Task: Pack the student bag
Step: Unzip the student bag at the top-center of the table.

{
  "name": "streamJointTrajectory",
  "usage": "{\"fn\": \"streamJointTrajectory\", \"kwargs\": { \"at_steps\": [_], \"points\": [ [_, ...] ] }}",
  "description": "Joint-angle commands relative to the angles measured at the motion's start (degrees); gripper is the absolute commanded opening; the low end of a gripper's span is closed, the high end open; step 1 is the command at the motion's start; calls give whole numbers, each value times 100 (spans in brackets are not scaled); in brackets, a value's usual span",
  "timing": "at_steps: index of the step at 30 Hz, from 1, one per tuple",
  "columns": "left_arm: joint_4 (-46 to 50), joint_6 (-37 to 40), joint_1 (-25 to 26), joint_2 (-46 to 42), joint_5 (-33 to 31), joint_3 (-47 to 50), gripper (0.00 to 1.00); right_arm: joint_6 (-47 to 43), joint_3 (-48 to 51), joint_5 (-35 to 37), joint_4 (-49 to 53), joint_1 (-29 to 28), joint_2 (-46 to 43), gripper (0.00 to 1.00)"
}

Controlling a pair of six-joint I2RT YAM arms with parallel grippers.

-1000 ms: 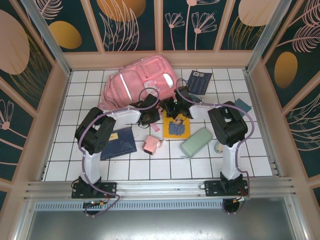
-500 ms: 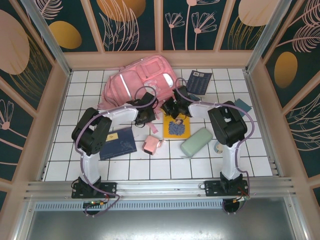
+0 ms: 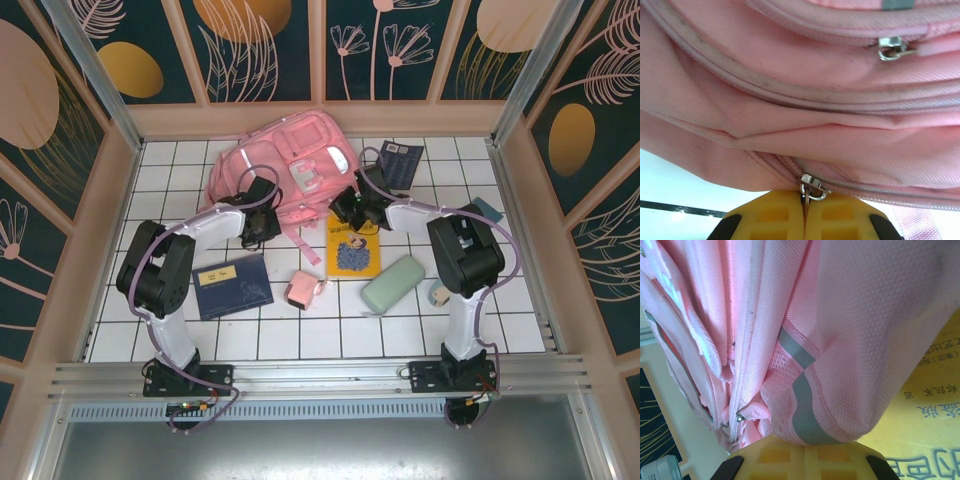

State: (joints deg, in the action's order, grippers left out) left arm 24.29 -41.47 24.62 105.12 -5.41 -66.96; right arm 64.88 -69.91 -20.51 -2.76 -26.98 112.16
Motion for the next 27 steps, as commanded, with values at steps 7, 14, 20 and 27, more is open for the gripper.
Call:
{"fn": "streamJointTrajectory", "kwargs": {
  "at_steps": [7,14,20,27],
  "points": [
    [1088,322,-619,-560,-885,187,0,-444,21,820,182,605,-376,0],
    [1083,473,-813,-808,-621,111,0,-625,-73,713,186,702,-315,0],
    [1180,571,-811,-876,-246,-142,0,-923,-234,764,323,840,-239,0],
    [827,636,-229,-745,885,-500,0,-1526,-1026,533,912,947,58,14]
  ]
}}
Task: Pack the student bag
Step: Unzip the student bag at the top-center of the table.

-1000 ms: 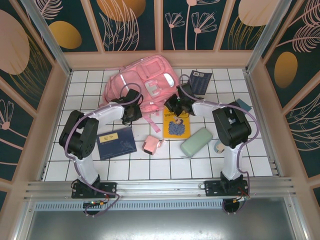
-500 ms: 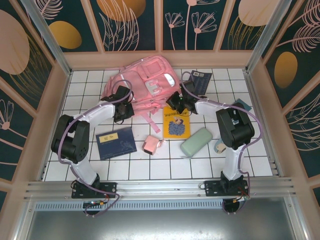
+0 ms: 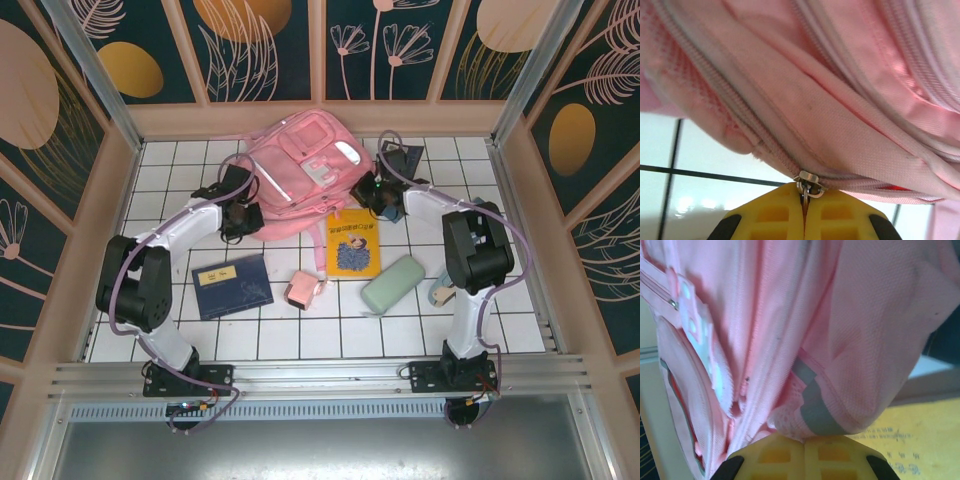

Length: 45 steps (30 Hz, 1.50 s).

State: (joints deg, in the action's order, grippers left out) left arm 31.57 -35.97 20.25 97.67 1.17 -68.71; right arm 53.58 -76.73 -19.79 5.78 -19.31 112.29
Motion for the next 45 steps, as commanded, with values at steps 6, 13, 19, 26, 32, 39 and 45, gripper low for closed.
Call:
{"fn": "streamJointTrajectory", "kwargs": {
  "at_steps": [6,13,19,26,32,39,45],
  "points": [
    [-235,-138,746,309,752,-508,0,-261,34,585,119,-88,-560,51],
    [-244,-83,911,319,893,-402,0,404,878,606,-31,-712,-1208,63],
    [-109,71,911,230,858,-343,0,1070,1187,347,-202,-1136,-1325,64],
    [-77,151,919,94,841,-134,0,1932,1463,-128,-736,-1301,-1018,61],
    [-62,186,917,-117,817,48,0,2264,1228,-328,-932,-1430,-605,61],
    [-3,264,919,-109,674,81,0,2289,1141,-312,-1055,-1439,-215,32],
    [279,333,919,-14,135,-2,0,1626,765,331,-293,-1305,-448,0]
  ]
}}
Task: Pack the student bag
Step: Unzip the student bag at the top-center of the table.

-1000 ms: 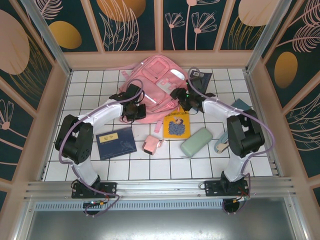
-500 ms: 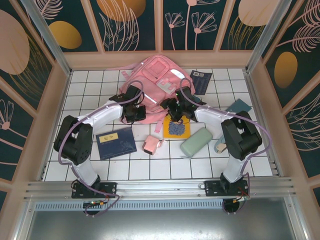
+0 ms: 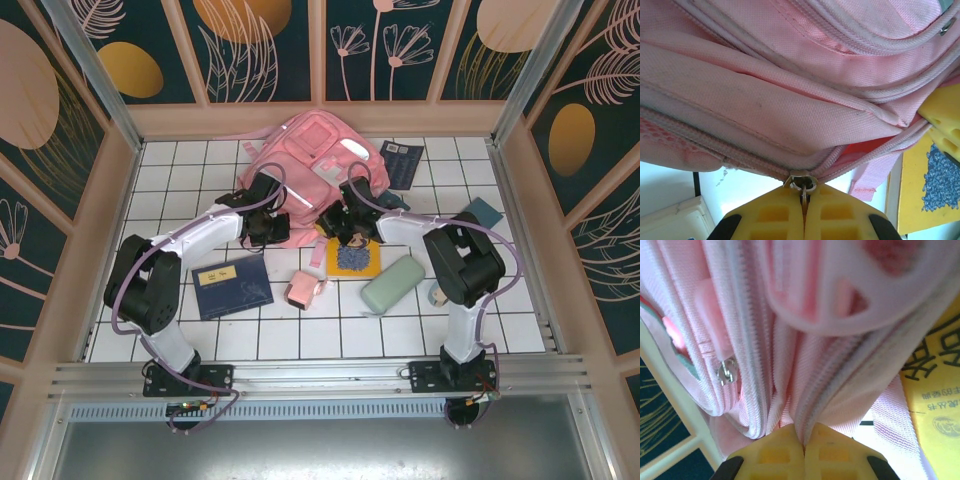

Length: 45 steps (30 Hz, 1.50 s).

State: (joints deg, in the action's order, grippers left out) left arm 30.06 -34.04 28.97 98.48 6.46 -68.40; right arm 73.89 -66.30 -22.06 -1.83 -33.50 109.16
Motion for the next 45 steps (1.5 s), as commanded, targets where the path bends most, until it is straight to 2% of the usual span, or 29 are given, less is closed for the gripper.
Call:
{"fn": "streamJointTrajectory", "kwargs": {
  "at_steps": [1,4,7,14,20,26,30,34,39,40,42,43,45],
  "points": [
    [587,173,47,-63,-601,-110,0,-506,-310,666,578,152,-192,0],
    [1059,320,-28,273,-1286,-387,0,-853,-339,964,797,185,-426,0],
    [1266,503,-309,470,-1720,-514,0,-1051,-250,1150,951,456,-636,0],
    [1514,906,-1167,857,-2420,-1058,0,-1210,226,1297,853,812,-1068,0],
    [1710,1000,-1420,818,-2872,-1496,0,-1746,-119,1428,929,1001,-996,0],
    [1575,919,-1378,235,-2039,-902,0,-2468,-1082,1562,1197,1283,-360,0],
    [1304,831,-1151,-339,-1403,-383,0,-3033,-1827,1724,1346,1406,98,0],
    [962,561,-541,-566,-789,-273,0,-3477,-2561,2064,1442,1525,609,0],
    [408,125,113,-403,14,-445,0,-3708,-3356,2184,1830,1843,1136,0],
    [251,45,213,-350,204,-450,0,-3751,-3415,2237,1904,1887,1165,4],
    [-6,-102,458,-158,468,-534,0,-3793,-3436,2386,2067,1989,1118,30],
    [-70,-130,557,-65,532,-602,0,-3794,-3401,2458,2133,2009,1040,39],
    [-162,-149,741,240,633,-774,0,-3772,-3127,2508,2193,2055,749,47]
  ]
}}
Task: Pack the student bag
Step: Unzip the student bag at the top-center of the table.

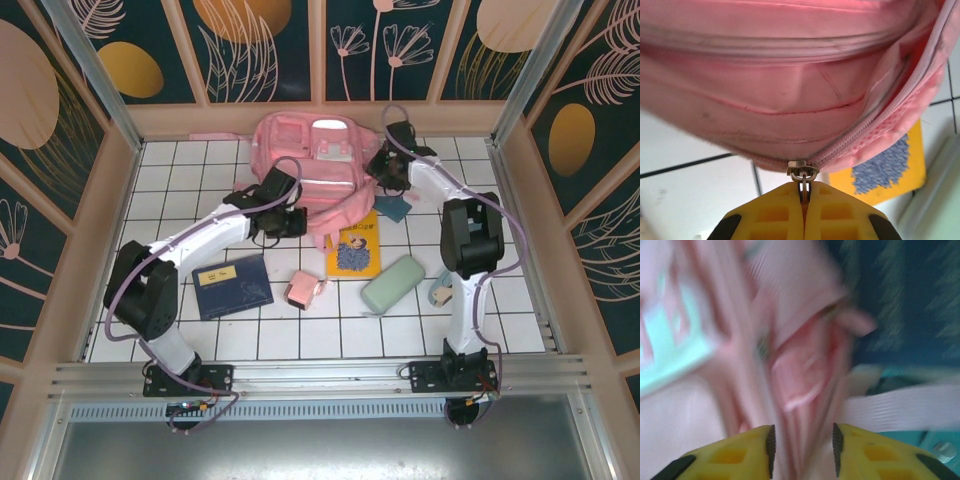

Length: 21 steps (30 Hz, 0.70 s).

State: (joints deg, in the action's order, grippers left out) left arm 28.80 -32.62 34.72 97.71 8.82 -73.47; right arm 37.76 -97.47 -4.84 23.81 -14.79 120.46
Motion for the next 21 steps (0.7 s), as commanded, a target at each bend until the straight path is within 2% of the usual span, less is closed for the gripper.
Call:
{"fn": "streamJointTrajectory", "kwargs": {
  "at_steps": [1,4,7,11,17,21],
  "points": [
    [-47,-282,216,400,438,-342,0,-147,138,787,-366,181,-551,49],
    [-91,-256,297,614,500,-411,0,30,827,633,-369,165,-1184,52],
    [-86,-202,307,704,506,-401,0,377,1779,21,-612,70,-1887,53],
    [-80,-167,307,722,513,-360,0,986,2776,-628,-868,-395,-2551,55],
    [-119,-156,309,724,532,-285,0,1818,3301,-1215,-1228,-1246,-2582,57],
    [-99,-157,309,697,476,-220,0,2115,3261,-1364,-1302,-1537,-2319,58]
  ]
}}
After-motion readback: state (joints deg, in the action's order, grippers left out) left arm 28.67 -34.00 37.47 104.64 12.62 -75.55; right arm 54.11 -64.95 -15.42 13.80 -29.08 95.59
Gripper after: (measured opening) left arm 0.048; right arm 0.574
